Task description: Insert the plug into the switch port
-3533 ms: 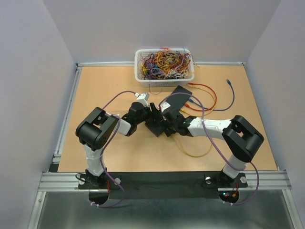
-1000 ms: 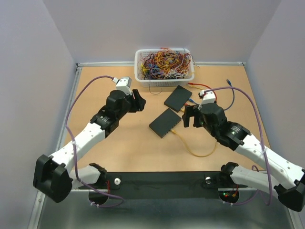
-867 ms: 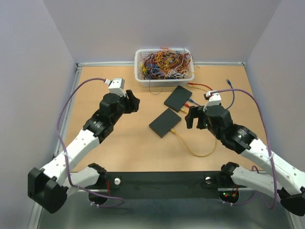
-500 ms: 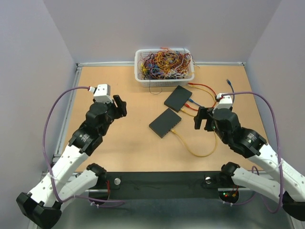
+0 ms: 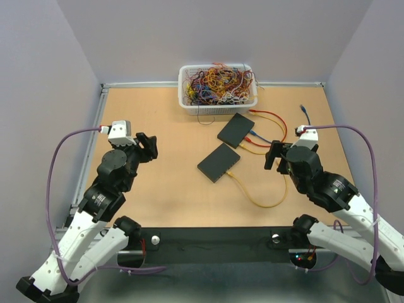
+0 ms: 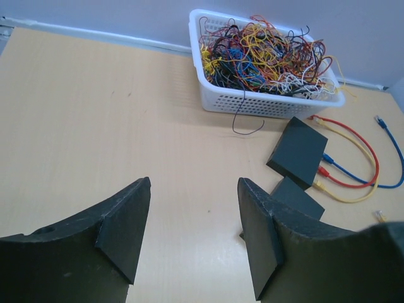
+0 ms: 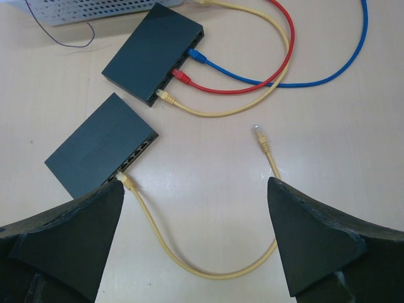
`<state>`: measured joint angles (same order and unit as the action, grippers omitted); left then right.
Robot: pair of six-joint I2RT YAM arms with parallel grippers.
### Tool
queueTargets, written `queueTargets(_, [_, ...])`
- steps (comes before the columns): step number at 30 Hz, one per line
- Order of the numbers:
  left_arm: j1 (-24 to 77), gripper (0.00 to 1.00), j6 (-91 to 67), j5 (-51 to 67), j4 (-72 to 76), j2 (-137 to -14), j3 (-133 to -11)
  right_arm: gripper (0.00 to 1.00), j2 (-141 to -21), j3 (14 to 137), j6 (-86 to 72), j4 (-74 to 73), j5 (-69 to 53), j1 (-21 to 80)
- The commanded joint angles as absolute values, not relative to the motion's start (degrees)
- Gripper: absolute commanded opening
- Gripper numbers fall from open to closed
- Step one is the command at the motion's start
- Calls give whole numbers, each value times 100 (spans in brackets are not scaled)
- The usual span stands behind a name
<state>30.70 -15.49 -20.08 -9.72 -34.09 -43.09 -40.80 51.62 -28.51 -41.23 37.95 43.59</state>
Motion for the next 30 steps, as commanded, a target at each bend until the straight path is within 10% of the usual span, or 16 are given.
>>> queueTargets(1, [3085, 68, -1494, -2188, -791, -3349, -4263, 100, -4052, 5159, -2953, -4113, 4025, 4403])
queueTargets(30, [3076, 68, -1547, -2276, -844, -3331, -4263, 100, -4025, 5133, -2979, -4087, 3955, 4403])
